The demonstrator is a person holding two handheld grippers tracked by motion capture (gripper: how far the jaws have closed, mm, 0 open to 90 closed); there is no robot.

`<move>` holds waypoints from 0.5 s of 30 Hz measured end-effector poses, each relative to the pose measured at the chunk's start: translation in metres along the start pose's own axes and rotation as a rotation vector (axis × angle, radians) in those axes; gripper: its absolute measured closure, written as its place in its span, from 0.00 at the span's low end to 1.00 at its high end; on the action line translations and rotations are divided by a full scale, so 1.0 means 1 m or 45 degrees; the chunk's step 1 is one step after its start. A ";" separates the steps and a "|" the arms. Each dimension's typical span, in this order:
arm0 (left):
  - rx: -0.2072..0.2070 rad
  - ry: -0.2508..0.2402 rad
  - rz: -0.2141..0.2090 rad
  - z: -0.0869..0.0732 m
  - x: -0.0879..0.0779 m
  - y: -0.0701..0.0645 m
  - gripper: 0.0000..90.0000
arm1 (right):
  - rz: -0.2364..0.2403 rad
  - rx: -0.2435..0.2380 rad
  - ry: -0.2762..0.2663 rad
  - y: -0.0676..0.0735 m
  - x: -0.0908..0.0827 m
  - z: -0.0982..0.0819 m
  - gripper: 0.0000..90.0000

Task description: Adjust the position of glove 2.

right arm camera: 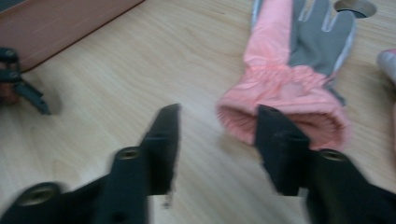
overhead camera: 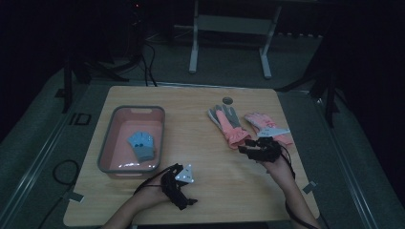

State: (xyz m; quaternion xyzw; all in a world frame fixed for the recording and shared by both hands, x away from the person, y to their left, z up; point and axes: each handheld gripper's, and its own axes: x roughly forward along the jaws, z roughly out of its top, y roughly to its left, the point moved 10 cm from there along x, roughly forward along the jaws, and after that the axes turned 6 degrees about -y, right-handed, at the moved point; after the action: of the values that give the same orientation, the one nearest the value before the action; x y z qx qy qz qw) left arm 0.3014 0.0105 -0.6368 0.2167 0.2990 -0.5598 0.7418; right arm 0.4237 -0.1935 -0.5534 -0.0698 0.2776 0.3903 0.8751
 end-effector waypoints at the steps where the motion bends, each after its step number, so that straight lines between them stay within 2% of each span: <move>1: -0.006 0.000 -0.002 0.000 0.000 0.000 0.03 | -0.017 -0.001 -0.003 -0.005 0.002 0.003 0.60; 6: 0.013 0.002 0.005 -0.001 0.000 0.000 0.03 | -0.070 0.020 0.024 -0.028 0.014 0.017 0.64; 12: 0.022 0.003 0.003 -0.001 0.000 -0.001 0.03 | -0.107 0.024 -0.008 -0.048 0.032 0.038 0.65; 15: 0.022 0.002 0.005 -0.001 0.000 -0.002 0.03 | -0.151 0.035 -0.013 -0.058 0.046 0.041 0.65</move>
State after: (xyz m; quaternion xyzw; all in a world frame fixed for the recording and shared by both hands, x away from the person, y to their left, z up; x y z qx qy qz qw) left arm 0.2997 0.0110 -0.6375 0.2242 0.2943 -0.5607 0.7408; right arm 0.5082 -0.1899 -0.5491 -0.0720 0.2738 0.3341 0.8990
